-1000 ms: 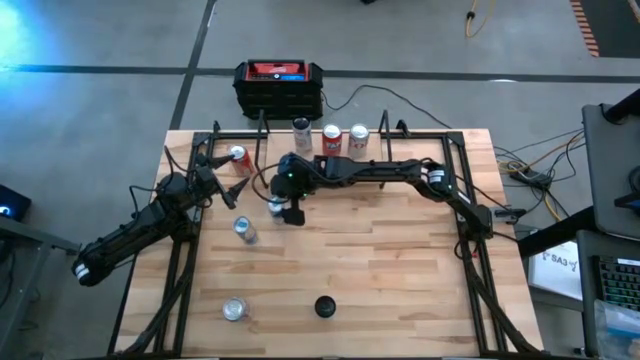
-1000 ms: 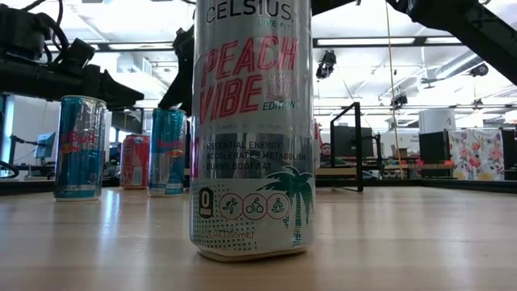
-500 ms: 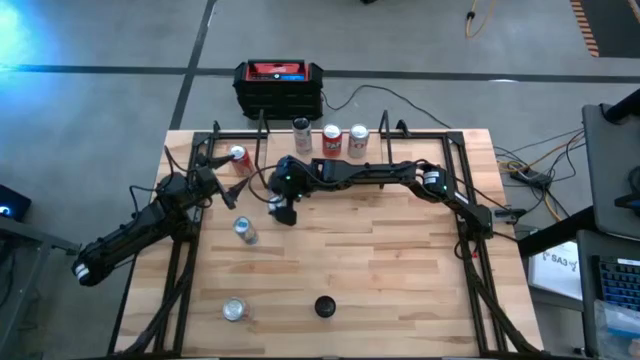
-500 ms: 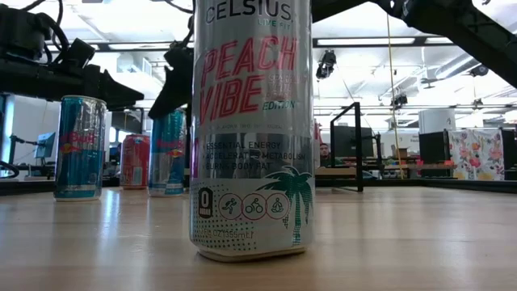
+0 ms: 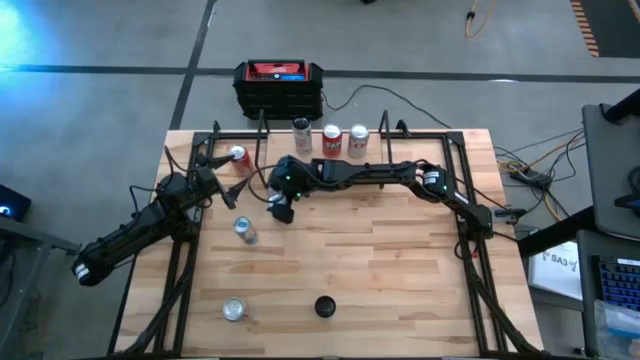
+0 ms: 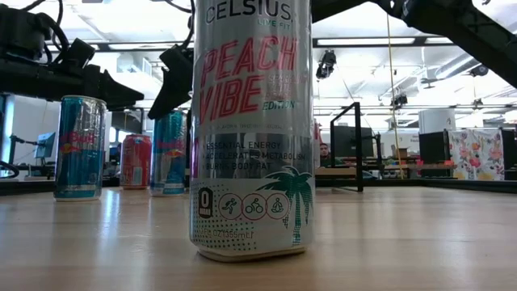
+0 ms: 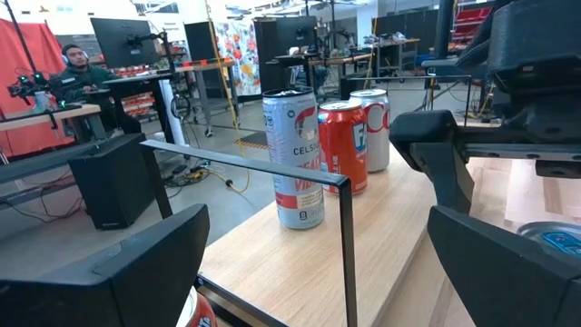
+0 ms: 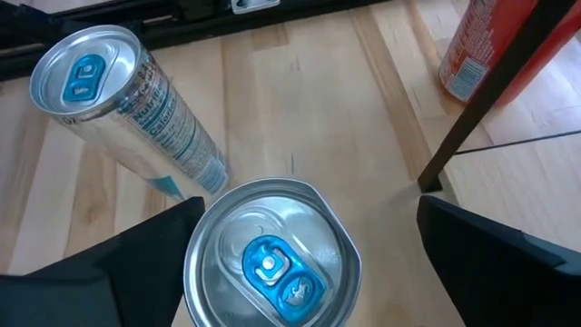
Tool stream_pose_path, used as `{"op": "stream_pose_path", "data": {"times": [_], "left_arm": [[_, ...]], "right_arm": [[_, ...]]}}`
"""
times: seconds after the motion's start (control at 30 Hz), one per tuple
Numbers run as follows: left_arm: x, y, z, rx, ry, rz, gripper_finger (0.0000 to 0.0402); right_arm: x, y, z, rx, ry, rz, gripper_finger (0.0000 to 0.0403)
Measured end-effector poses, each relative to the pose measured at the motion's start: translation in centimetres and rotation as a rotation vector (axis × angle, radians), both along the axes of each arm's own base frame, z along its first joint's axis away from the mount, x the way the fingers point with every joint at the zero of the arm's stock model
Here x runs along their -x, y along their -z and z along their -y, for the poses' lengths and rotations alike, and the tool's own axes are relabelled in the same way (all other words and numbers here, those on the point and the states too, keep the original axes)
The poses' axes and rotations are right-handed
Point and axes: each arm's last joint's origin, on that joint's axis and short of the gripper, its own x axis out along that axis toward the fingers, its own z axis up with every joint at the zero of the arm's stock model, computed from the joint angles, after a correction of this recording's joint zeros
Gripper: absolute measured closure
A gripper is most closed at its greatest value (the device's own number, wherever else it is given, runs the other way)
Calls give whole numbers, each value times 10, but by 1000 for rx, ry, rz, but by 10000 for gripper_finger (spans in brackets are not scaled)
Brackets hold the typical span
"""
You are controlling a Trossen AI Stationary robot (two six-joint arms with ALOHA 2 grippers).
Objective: Place canned beverage on shelf
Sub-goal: Put the top blue soda can on the shelf
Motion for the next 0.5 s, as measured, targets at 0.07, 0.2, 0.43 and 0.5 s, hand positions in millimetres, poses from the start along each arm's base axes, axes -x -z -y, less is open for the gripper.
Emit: {"op": "stream_pose_path", "data": {"times": [0.07,0.2,0.43,0.5], "left_arm": [[0,0,0,0,0,0,3],[0,0,0,0,0,0,3],[0,0,0,0,0,0,3],[0,0,0,0,0,0,3]], "right_arm": [[0,0,-1,13,-12,0,28],[-1,0,-5,23,-25,0,66],[-2,0,-11,20,25,-3,172],[-2,0,-12,-2,55,-1,177]]}}
